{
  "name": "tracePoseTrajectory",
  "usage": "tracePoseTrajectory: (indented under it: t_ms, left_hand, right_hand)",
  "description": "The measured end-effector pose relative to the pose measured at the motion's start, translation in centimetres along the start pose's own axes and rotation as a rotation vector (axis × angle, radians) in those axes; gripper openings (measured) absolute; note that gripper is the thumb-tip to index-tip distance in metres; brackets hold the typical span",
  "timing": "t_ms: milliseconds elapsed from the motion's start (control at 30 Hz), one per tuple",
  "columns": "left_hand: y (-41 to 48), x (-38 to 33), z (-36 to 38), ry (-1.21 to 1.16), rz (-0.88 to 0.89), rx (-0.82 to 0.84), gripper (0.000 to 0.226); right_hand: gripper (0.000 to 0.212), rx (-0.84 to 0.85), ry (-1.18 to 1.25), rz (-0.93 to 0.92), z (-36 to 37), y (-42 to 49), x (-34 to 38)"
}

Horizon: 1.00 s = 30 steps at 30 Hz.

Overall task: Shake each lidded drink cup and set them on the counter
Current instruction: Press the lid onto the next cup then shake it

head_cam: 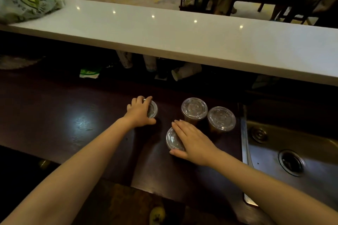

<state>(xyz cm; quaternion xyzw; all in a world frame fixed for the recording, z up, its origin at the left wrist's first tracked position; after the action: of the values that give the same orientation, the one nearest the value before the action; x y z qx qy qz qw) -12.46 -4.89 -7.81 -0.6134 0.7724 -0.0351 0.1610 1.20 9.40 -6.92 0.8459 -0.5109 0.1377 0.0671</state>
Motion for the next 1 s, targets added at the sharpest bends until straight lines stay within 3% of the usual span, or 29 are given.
tracePoseTrajectory:
  t_ms: [100,167,300,467,533,767,1000]
  left_hand:
    - [-0.9,-0.3,0.2,0.042,0.028,-0.046,0.099]
    - [-2.3,-1.2,-0.2,-0.057,0.095,-0.188,0.084]
    - [-8.0,-2.6,0.5,-0.652,0.091,-0.444,0.042]
    - [-13.6,-5.5,5.7,-1.096,-0.133,-0.256,0.034]
    - [-14.0,-6.8,6.8,-1.155,-0.164,-0.236,0.034]
    - [-14.4,-7.7,8.2,-1.197,-0.257,-0.423,0.029]
    - [-14.2,-7.6,8.3,-1.215,-0.228,-0.431,0.029]
  right_hand:
    - [0.092,-0.037,0.015,0.032,0.4,-1.0,0.5]
    - [0.094,-0.056,0.036,0.056,0.8,-1.7,0.8]
    - [0.092,-0.094,0.141,0.122,1.5,-3.1,1.5]
    - [0.053,-0.267,0.547,0.254,1.6,-4.4,0.3]
    - [0.047,-0.317,0.637,0.260,2.1,-4.5,-0.4]
    - [0.032,-0.573,0.863,0.223,3.0,-4.6,-1.6]
    - [0.032,-0.639,0.993,0.208,3.5,-4.4,-1.8]
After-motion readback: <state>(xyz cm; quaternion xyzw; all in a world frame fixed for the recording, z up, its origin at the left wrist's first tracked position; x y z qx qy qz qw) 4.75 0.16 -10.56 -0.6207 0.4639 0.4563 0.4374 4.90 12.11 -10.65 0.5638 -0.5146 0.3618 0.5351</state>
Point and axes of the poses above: each hand's wrist, its own y-axis towards the middle knuckle, its own z-axis out of the palm, x = y × z, the point moved 7 cm from there along y, towards the middle knuckle, and after that the axes turned 6 degrees about -z, right-handed, at the moved point
